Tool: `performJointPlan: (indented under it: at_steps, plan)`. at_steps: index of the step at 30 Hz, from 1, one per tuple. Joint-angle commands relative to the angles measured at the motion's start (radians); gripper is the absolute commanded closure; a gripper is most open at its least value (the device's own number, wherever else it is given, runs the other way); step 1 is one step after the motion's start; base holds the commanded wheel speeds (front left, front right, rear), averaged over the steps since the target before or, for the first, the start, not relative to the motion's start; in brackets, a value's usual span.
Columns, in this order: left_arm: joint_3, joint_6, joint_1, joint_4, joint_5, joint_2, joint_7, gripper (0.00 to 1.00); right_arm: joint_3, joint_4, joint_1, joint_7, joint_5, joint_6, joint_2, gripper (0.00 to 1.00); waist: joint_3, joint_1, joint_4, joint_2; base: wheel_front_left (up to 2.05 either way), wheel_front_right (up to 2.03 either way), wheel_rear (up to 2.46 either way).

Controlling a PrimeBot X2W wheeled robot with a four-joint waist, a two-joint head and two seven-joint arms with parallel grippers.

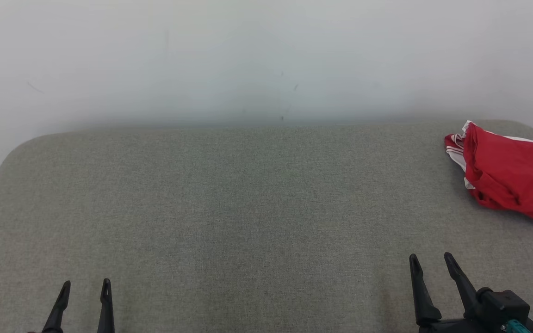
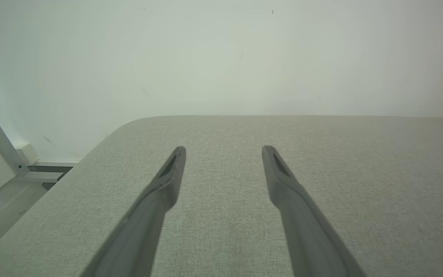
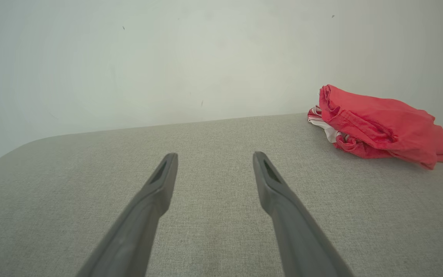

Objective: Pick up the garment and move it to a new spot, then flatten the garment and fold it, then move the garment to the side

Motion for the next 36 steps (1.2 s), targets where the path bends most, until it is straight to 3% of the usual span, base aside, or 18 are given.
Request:
performJointPlan:
  at_steps: [1, 3, 4, 9, 36]
  plan:
    - [-0.001, 0.002, 0.006, -0.002, 0.005, -0.001, -0.003, 0.0, 0.002, 0.001, -0.002, -0.002, -0.002, -0.003, 0.002, 0.0, 0.0, 0.0, 0.0, 0.0, 0.0, 0.0, 0.0]
    - [-0.003, 0.0, 0.004, 0.0, 0.004, 0.005, -0.003, 0.0, 0.003, 0.003, -0.004, -0.003, -0.001, -0.003, 0.002, 0.0, 0.001, 0.0, 0.0, 0.0, 0.0, 0.0, 0.0]
    - [-0.003, 0.0, 0.0, 0.001, -0.001, 0.002, 0.0, 1.0, 0.003, 0.003, 0.0, -0.001, 0.001, 0.0, 0.0, 1.0, 0.001, 0.0, 0.0, 0.0, 0.0, 0.0, 0.0]
    - [-0.005, 0.0, 0.015, 0.047, -0.009, -0.017, 0.007, 1.0, 0.003, 0.048, 0.024, 0.002, 0.009, 0.0, 0.001, 1.0, 0.001, 0.0, 0.0, 0.0, 0.0, 0.0, 0.0]
    - [0.014, -0.006, -0.043, 0.046, -0.471, -0.047, 0.127, 1.0, -0.03, 0.066, -0.034, 0.076, 0.48, 0.0, -0.007, 1.0, 0.007, 0.0, 0.0, 0.0, 0.0, 0.0, 0.0]
